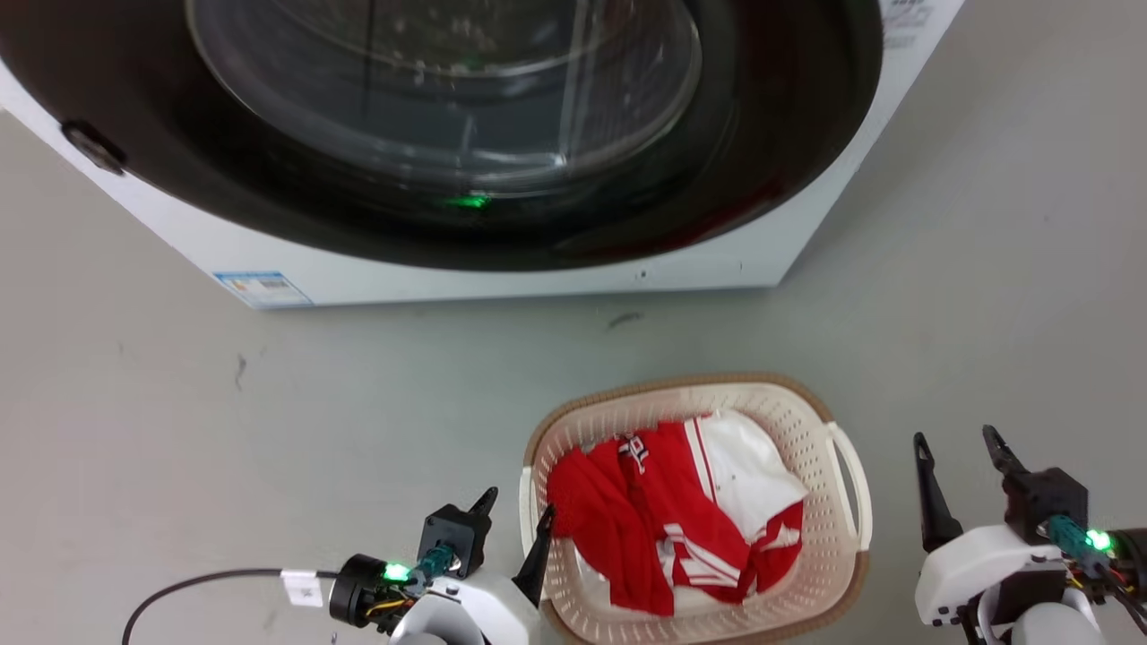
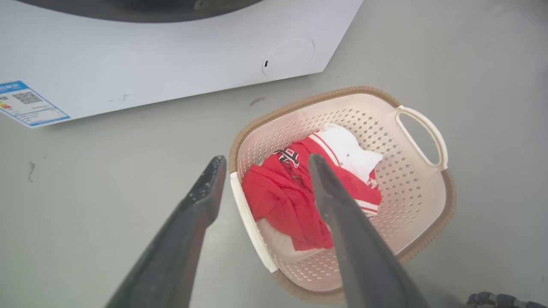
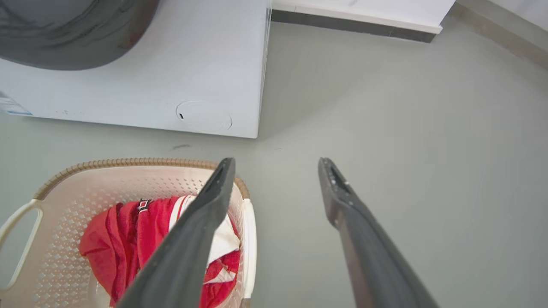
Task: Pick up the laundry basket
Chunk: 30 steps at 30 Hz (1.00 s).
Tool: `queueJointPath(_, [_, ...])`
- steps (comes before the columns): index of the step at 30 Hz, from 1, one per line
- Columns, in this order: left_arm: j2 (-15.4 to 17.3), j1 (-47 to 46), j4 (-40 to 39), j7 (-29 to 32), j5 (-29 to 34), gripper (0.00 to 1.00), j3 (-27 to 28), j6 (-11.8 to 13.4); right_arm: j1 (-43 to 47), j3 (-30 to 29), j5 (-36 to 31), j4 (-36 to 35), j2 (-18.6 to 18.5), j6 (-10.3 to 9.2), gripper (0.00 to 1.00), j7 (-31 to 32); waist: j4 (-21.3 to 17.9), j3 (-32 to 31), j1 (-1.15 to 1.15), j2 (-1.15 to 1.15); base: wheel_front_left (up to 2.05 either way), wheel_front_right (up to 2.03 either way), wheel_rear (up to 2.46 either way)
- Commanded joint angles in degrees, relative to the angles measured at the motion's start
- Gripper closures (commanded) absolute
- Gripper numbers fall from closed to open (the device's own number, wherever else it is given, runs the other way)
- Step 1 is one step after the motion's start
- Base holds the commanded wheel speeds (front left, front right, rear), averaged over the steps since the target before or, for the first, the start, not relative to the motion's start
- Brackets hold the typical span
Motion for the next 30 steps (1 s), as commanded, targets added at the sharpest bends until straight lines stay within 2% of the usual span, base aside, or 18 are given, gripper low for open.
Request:
queueJointPath(1, [0.1, -1.6, 1.1, -0.2, -0.7, 0.0, -0.4, -0.2, -1.6, 0.0, -0.4, 1.0, -0.5, -0.04, 0.0, -0.1, -0.4, 3.0, -0.01, 0.0, 0.0, 0.0, 0.0])
queueJointPath(11, [0.1, -9.6, 12.1, -0.1, -5.5, 0.0, -5.2, -1.3, -9.2, 0.5, -3.0, 12.4, -3.0, -0.04, 0.0, -0.1, -0.9, 12.3, -0.01, 0.0, 0.0, 0.0, 0.0])
queueJointPath(19, [0.1, -13.0, 14.2, -0.1, -8.1, 0.0, -7.8, -0.2, -13.9, 1.0, -4.8, 20.0, -4.1, -0.04, 0.0, -0.1, -0.1, 16.7, -0.01, 0.0, 0.0, 0.0, 0.0])
queueJointPath(30, [0.1, -15.8, 16.0, -0.1, -10.2, 0.0, -9.6, 0.6, -19.5, 2.1, -6.6, 26.3, -4.1, -0.04, 0.0, -0.1, 0.4, 21.1, -0.01, 0.0, 0.0, 0.0, 0.0])
